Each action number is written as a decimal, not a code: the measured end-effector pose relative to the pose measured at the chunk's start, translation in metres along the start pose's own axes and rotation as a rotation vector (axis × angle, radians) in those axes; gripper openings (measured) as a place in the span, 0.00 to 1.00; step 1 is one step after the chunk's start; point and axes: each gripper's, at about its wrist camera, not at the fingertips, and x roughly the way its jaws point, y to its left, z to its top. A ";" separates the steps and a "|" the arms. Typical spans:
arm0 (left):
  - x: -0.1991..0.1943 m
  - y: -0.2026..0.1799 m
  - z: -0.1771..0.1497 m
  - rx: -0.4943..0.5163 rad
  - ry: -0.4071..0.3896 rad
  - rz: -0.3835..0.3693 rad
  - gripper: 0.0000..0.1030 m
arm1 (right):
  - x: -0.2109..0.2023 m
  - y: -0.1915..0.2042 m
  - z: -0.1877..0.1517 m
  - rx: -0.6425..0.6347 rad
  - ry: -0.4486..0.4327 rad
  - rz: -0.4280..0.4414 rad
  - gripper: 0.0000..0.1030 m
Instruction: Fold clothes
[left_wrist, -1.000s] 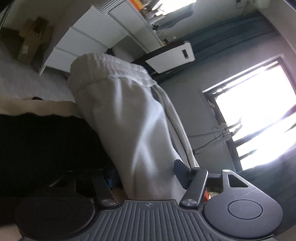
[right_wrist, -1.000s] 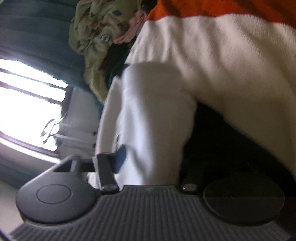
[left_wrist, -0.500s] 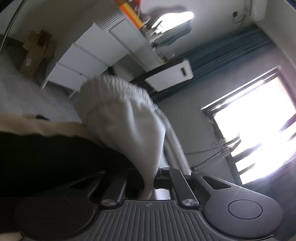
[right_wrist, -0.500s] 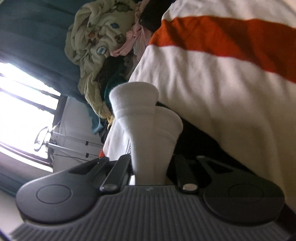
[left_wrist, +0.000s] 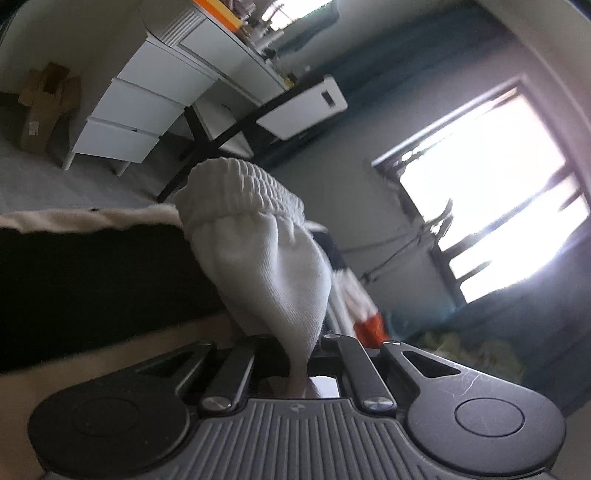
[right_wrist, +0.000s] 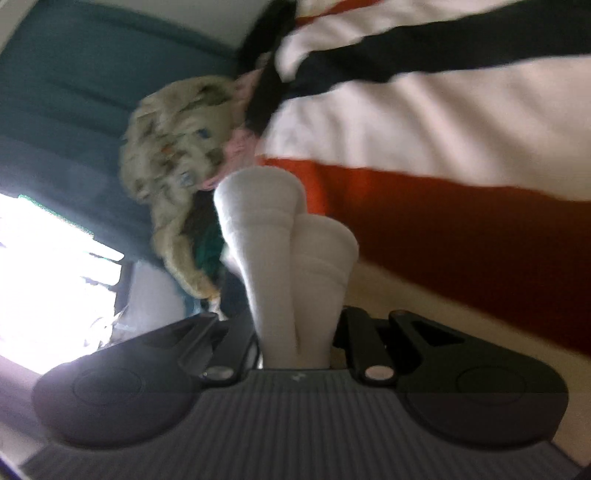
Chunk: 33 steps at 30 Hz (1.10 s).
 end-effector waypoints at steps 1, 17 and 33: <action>-0.003 -0.003 -0.003 0.020 -0.001 0.013 0.05 | -0.001 -0.012 0.002 0.037 0.012 -0.016 0.11; -0.049 -0.059 -0.059 0.351 -0.031 0.215 0.63 | 0.013 -0.074 0.006 0.110 0.235 0.108 0.48; -0.034 -0.150 -0.190 0.789 0.155 -0.046 0.78 | 0.022 -0.061 0.006 -0.101 0.059 0.087 0.48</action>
